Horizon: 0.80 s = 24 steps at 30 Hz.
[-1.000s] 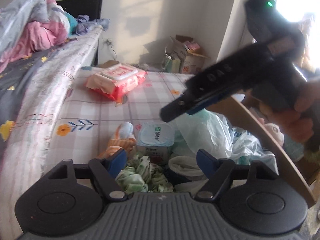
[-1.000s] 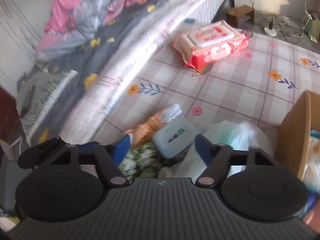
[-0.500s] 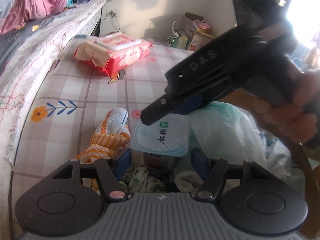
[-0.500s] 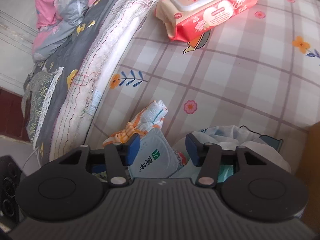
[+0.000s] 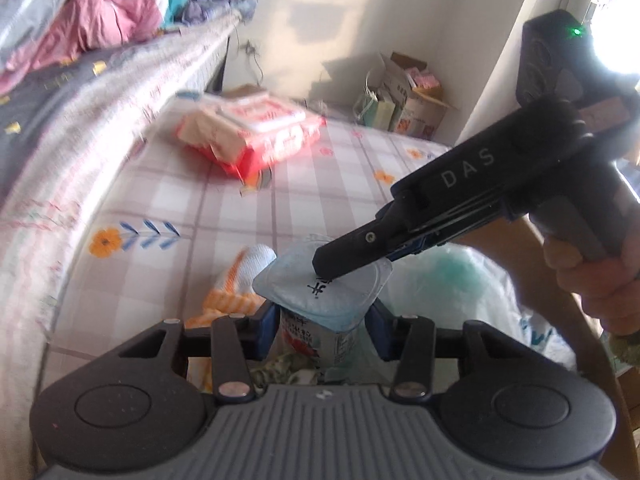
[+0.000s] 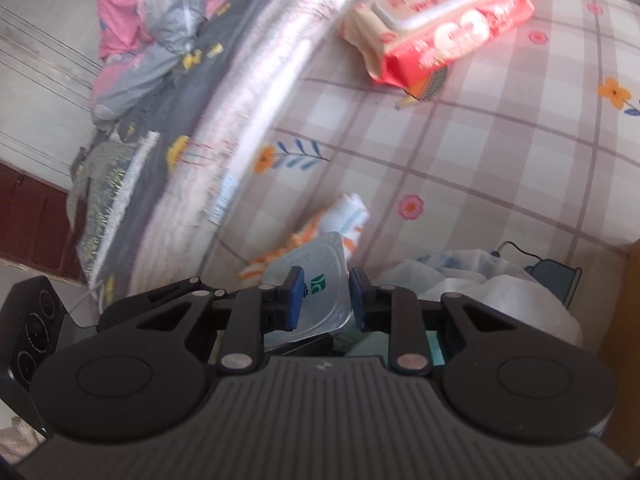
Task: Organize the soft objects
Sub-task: 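Lift the yogurt cup with the right gripper and carry it into the box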
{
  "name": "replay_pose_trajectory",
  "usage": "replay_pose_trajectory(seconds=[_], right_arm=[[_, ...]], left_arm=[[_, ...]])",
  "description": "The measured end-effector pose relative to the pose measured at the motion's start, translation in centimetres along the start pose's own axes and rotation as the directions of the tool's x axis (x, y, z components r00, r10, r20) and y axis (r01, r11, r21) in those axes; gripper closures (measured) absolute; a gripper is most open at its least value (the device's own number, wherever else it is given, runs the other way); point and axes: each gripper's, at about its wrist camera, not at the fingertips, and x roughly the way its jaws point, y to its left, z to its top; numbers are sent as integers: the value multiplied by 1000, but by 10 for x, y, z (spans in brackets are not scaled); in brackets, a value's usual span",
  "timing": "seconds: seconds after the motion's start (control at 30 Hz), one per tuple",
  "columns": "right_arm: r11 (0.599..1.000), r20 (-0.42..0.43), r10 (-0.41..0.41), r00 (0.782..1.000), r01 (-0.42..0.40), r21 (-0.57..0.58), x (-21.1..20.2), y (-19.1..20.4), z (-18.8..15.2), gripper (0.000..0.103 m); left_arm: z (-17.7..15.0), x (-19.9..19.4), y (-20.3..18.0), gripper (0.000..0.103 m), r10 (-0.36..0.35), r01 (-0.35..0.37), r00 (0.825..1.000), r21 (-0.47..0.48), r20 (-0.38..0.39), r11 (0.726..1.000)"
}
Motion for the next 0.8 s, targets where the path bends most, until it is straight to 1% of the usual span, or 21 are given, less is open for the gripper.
replay_pose_trajectory(seconds=[0.13,0.27,0.37,0.47,0.57,0.67,0.8], right_arm=[[999,56,35,998,-33,-30,-24,23,-1,80],[996,129,70,989,-62,-64,-66,48,-12,80],[995,187,83,979,-73,-61,-106,56,-34,80],[997,247,79,966,-76,-23,-148,52,-66,79],[997,299,49,953,-65,42,-188,35,-108,79],[991,341,-4,940,-41,125,-222,10,-160,79],[969,377,-72,923,-25,246,-255,-28,-224,78]], left_arm=[[10,-31,-4,56,14,-14,998,1,63,1000],[15,-72,-21,56,12,-17,990,36,140,999],[16,-97,-46,56,-18,5,985,76,174,997],[12,-114,-78,55,-75,51,980,133,187,990],[4,-116,-115,54,-152,122,976,181,157,976],[-7,-109,-155,54,-232,206,968,225,96,952],[-25,-89,-203,54,-328,322,945,250,-19,913]])
